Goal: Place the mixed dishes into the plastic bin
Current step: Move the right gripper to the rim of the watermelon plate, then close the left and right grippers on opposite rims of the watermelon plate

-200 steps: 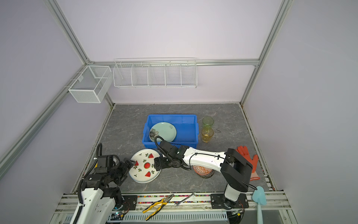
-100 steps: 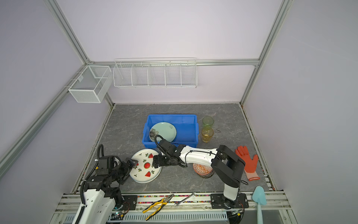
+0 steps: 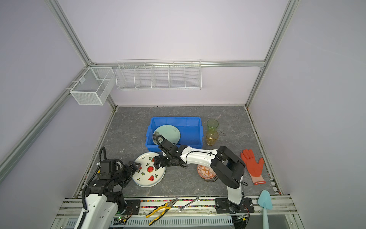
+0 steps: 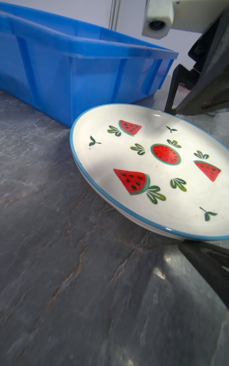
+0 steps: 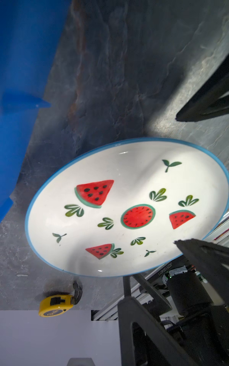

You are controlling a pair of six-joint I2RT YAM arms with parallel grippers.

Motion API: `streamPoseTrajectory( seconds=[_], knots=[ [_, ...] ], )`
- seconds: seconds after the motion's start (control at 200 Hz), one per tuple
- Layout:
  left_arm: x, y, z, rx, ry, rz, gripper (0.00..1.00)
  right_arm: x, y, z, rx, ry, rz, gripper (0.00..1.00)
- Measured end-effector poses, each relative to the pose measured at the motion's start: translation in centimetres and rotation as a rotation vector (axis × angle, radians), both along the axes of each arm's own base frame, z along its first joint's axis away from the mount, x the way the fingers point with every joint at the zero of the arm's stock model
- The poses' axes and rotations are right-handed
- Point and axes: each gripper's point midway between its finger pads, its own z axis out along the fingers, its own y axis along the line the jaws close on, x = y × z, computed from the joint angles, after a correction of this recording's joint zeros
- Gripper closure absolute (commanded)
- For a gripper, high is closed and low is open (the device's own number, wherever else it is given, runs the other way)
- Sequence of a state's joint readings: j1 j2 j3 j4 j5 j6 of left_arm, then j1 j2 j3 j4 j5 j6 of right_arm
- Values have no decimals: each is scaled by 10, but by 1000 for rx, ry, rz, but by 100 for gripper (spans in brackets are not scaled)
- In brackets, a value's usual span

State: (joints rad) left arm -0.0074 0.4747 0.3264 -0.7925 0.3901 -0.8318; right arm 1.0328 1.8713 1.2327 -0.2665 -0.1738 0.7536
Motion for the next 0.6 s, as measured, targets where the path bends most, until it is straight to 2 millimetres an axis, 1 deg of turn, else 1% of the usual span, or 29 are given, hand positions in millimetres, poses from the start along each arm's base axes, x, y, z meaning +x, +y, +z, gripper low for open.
streamPoseTrajectory(
  seconds=[0.205,0.43,0.6],
  knots=[
    [1,1,0,7,-7,5,3,3,8,-4,4,1,21,5],
    [-1,1,-10,2,10,12,4,1,10,-5,11,10,33,4],
    [0,1,-10,3,6,10,4,2,11,-4,16,7,34,3]
  ],
)
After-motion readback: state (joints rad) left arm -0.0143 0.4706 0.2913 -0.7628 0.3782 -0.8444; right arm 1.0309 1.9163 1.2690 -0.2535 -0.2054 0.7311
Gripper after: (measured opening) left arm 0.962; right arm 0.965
